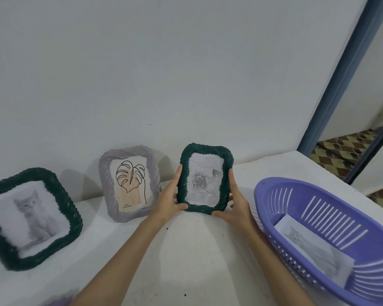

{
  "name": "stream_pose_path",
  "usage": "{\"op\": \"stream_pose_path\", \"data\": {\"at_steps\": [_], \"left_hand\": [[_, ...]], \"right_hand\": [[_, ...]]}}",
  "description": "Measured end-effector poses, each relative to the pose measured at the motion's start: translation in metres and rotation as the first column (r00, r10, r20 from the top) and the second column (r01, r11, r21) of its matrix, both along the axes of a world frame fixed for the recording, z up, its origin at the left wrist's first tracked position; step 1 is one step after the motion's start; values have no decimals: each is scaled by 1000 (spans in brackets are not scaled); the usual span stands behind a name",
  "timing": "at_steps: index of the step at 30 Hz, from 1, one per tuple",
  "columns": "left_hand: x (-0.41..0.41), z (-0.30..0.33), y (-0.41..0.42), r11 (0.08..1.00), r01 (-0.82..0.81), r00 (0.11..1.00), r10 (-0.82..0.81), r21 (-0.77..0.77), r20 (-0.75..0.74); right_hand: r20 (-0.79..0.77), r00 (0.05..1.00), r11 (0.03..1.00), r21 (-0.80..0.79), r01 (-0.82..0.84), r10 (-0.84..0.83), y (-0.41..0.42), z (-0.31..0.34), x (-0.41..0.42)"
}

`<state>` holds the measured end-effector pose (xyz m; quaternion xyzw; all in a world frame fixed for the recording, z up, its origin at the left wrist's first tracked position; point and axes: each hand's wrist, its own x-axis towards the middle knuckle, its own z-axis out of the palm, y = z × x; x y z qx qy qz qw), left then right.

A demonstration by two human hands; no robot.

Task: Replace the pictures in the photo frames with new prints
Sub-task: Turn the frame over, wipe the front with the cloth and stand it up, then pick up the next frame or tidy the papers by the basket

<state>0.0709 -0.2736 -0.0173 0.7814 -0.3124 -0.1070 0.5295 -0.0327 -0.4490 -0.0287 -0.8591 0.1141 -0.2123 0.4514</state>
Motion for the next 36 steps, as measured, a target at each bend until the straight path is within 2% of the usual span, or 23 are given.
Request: {"op": "stream_pose_path", "data": {"at_steps": [3,5,8,11,13,15,17,19,20,27,31,36], "left_hand": [[-6,-1,4,999,-13,999,12,32,37],[-16,-3,8,996,-80,990,74,48,123],[-40,-3,13,979,-201,950,205,-39,237],[-67,-4,13,971,-219,929,237,-94,284],[-86,-5,8,980,-183,946,195,-73,258],[-104,-11,-2,988,-152,963,155,-27,220],[-121,-17,-16,990,-125,980,114,59,161],[-134,-22,-30,983,-96,991,80,158,106],[-138,-25,-35,977,-88,993,71,194,91],[-149,-31,-63,930,-135,982,79,341,172],[-147,-33,-73,868,-112,984,30,484,173],[-150,-36,-79,878,-81,988,7,472,156]], "right_hand": [[-22,999,999,-21,40,-41,6,2,-6],[-43,997,996,-70,62,-65,12,5,-14],[-6,999,987,-154,46,-48,23,11,-30],[-11,998,973,-226,52,-56,28,33,-53],[-8,989,910,-392,136,-151,22,49,-73],[-29,960,775,-597,207,-279,10,62,-98],[-214,908,697,-709,109,-360,0,70,-122],[-365,866,716,-698,-12,-342,-9,71,-138],[-385,867,731,-681,-36,-317,-11,70,-142],[-306,911,775,-631,25,-278,-48,65,-151],[-267,933,843,-534,67,-243,-70,69,-153],[-270,939,893,-444,75,-213,-78,68,-148]]}}
